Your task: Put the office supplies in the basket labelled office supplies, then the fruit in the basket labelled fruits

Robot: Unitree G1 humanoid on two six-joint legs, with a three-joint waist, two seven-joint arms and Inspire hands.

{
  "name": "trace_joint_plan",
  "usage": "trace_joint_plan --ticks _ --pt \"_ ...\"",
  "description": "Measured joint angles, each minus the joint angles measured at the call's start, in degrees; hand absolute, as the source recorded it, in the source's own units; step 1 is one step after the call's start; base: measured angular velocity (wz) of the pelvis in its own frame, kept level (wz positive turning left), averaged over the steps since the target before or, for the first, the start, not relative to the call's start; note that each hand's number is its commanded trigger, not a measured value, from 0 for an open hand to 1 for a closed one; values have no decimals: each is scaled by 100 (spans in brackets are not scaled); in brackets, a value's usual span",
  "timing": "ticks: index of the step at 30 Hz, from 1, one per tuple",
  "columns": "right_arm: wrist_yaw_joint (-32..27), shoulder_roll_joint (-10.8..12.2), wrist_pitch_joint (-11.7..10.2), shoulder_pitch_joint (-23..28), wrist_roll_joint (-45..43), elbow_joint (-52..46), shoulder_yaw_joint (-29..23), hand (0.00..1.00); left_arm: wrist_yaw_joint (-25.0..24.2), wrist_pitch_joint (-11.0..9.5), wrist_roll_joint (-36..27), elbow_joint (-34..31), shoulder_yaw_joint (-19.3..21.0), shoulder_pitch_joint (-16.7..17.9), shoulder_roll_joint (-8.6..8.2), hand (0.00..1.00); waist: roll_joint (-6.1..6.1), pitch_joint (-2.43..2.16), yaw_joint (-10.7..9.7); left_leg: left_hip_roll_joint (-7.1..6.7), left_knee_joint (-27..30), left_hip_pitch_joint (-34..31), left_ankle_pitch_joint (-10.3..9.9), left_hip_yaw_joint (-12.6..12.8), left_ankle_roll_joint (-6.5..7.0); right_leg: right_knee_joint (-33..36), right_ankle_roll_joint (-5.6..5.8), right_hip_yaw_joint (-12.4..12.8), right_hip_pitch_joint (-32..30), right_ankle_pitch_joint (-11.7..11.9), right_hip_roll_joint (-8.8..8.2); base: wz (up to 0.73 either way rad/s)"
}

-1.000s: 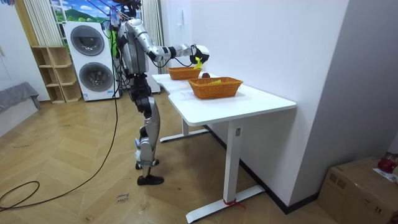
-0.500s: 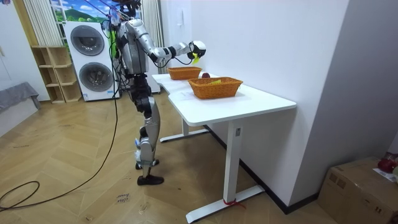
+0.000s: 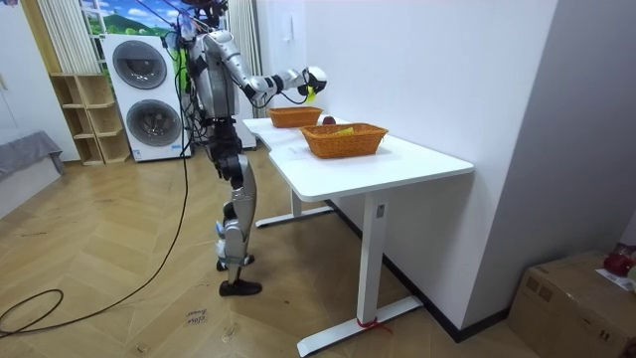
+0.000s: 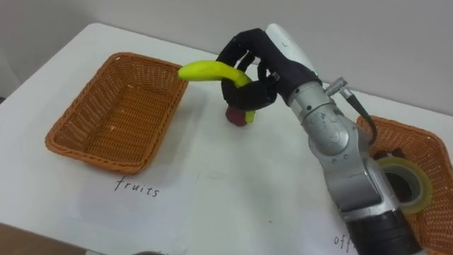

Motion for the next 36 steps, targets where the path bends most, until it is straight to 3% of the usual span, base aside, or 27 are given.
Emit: trace_joint_plan --ticks 3,12,22,36 --pt "-20 53 0 -113 -13 2 47 100 -29 52 21 -146 1 -22 0 0 65 18 69 -6 12 -19 1 -50 0 0 0 -47 -4 0 -2 7" --pt "-106 160 -1 -233 119 37 228 100 -33 123 250 -461 2 -96 -2 0 117 -62 248 -26 21 -42 7 -191 7 -1 12 -79 12 -7 -14 9" --pt "-458 511 43 -240 50 121 674 100 -12 177 712 -468 -115 -118 -5 0 91 -64 372 -108 25 -54 35 -259 52 3 82 -135 42 -53 -96 5" --pt "-841 572 51 -424 -56 121 896 100 -62 174 863 -519 -102 -117 13 0 62 -70 535 -186 21 -122 74 -434 84 3 88 -316 36 -57 -152 6"
